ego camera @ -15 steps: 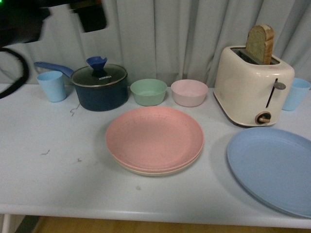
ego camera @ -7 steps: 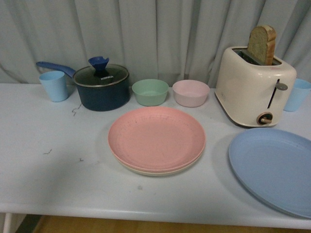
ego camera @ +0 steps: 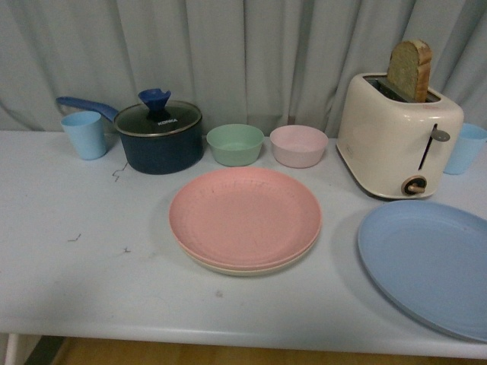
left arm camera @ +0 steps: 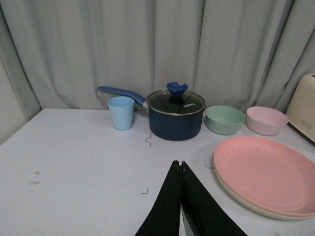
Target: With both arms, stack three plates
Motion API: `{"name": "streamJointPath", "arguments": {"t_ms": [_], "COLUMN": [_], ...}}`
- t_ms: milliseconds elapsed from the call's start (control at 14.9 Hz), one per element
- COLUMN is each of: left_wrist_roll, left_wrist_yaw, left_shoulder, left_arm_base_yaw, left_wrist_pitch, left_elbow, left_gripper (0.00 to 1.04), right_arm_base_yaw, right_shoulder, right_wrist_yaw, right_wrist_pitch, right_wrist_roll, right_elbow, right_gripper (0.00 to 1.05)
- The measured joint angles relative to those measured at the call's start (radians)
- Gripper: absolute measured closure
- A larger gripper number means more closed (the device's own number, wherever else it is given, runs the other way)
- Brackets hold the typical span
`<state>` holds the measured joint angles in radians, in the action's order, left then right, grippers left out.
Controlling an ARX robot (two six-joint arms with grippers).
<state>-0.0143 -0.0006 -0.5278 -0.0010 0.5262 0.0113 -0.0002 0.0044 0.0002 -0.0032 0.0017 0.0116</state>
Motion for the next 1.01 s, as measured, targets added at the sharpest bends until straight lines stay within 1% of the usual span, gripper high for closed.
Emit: {"name": "streamJointPath", "arguments": {"t_ms": [537, 1007], "left_wrist_roll": [0.0, 0.0], "left_wrist_yaw": [0.0, 0.0], "left_shoulder": [0.08, 0.276], "left_arm_base_yaw": [0.0, 0.0], "left_wrist_pitch": [-0.086, -0.275], "left_elbow": [0.0, 0.0], "left_gripper": [1.03, 1.03], "right_arm_base_yaw": [0.0, 0.0], "right_shoulder": [0.0, 0.0], "right_wrist_yaw": [0.0, 0.0], "right_wrist_pitch": [0.0, 0.0], "right_wrist_roll": [0.0, 0.0], "right_elbow": [0.0, 0.0], "right_gripper": [0.06, 0.06]}}
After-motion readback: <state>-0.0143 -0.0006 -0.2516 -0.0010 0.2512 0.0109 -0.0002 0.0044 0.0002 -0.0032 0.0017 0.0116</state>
